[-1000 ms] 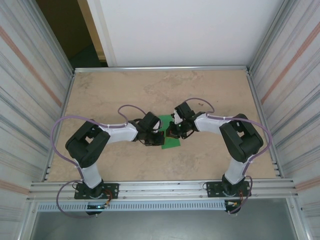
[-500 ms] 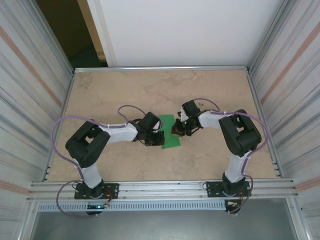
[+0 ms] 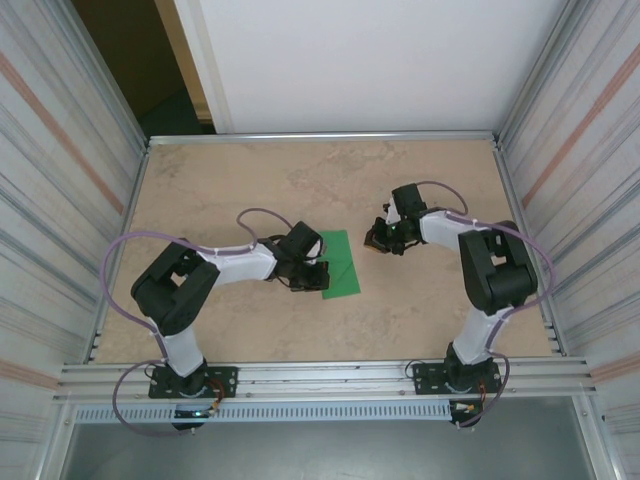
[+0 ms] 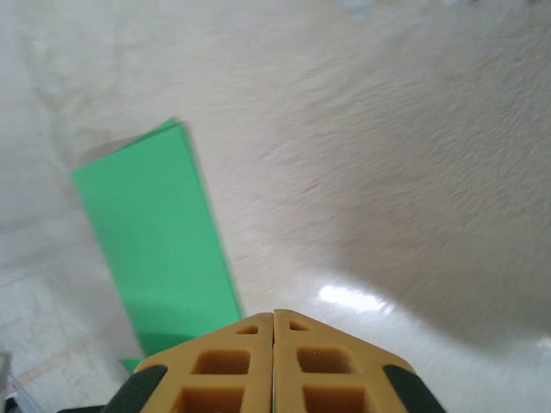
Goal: Fold a paper plane with a square sheet of paper (pick it up from the middle)
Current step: Fold the triangle a second time at the center of the table, then turn over the paper at the center of the table.
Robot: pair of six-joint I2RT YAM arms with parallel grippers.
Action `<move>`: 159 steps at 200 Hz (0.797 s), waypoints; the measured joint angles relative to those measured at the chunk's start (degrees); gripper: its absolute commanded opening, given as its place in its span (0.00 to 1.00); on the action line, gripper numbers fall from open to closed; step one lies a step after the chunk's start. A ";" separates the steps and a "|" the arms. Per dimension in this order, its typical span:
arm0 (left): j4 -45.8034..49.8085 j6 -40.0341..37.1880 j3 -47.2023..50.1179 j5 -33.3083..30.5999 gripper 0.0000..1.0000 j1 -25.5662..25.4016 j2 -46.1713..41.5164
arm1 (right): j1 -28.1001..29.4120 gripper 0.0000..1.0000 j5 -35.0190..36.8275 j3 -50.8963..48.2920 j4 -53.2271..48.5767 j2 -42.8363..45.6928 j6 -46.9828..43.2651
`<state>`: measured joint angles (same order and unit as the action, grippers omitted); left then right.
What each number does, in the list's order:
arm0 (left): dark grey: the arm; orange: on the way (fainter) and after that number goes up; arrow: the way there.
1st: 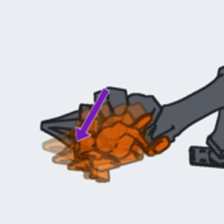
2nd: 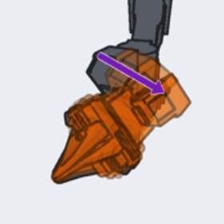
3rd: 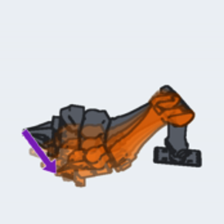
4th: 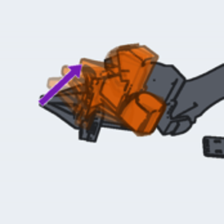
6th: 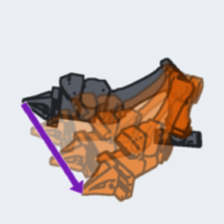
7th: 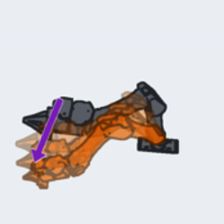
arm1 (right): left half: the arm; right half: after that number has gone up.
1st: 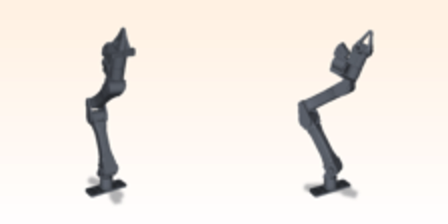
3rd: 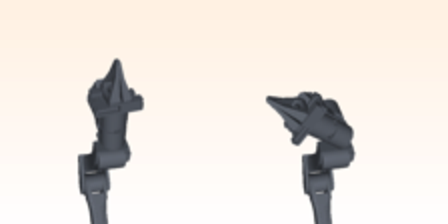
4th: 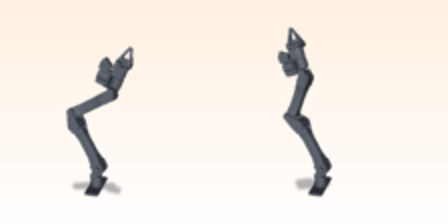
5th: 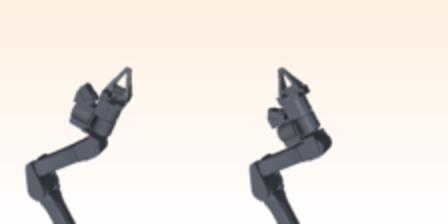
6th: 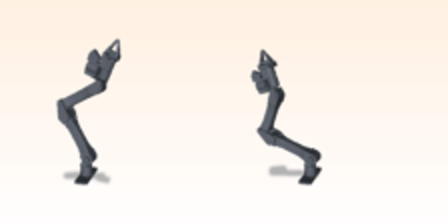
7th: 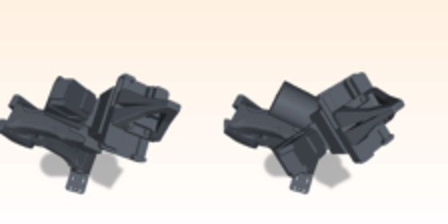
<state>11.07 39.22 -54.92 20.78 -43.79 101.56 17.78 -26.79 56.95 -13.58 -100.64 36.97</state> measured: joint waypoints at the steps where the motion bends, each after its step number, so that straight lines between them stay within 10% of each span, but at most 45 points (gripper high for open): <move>1: 0.00 0.02 -0.07 0.00 0.10 0.00 0.00 | 0.04 0.16 0.07 -0.07 0.00 0.22 -0.04; 52: -4.39 3.13 -1.11 1.95 0.17 3.28 -1.81 | 6.69 0.37 1.77 -7.21 1.36 11.54 4.57; 159: -5.90 8.68 -1.36 2.08 0.17 6.34 3.91 | 13.38 0.35 3.23 -13.16 10.40 9.44 18.03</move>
<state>5.17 47.90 -56.27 22.85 -37.45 105.47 31.16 -23.55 43.79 -3.18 -91.20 55.00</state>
